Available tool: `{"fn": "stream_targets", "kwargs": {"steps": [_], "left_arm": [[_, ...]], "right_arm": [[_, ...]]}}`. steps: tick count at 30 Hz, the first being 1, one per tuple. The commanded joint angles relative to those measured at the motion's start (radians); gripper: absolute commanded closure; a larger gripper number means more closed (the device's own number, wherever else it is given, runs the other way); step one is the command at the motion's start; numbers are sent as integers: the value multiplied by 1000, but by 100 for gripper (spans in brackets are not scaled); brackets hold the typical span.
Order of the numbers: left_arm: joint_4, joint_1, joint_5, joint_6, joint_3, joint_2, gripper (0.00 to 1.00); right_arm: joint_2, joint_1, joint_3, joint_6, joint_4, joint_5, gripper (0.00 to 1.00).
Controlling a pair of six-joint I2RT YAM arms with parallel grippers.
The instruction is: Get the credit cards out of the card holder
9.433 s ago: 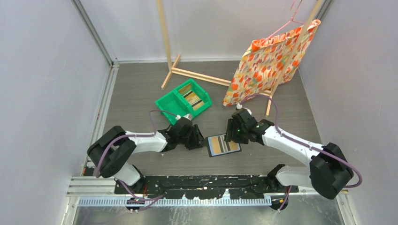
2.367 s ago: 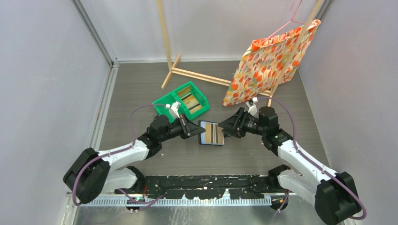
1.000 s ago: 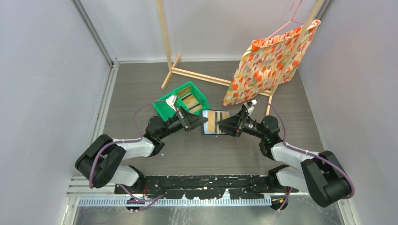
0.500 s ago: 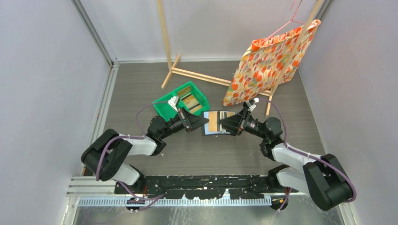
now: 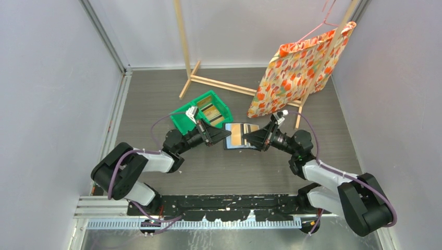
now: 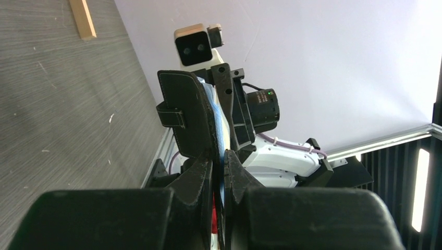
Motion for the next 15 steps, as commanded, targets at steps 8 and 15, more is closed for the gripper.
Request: {"fn": "stream_targets", "kwargs": {"steps": [8,15], "left_arm": [[-196,82,89,63,-56,-180,100],[-464,171,161,128,-34,-368,100]], "right_arm": [[-327,5,125,-388,-702,112,99],[-317,5,160,-433,-752,110,99]]}}
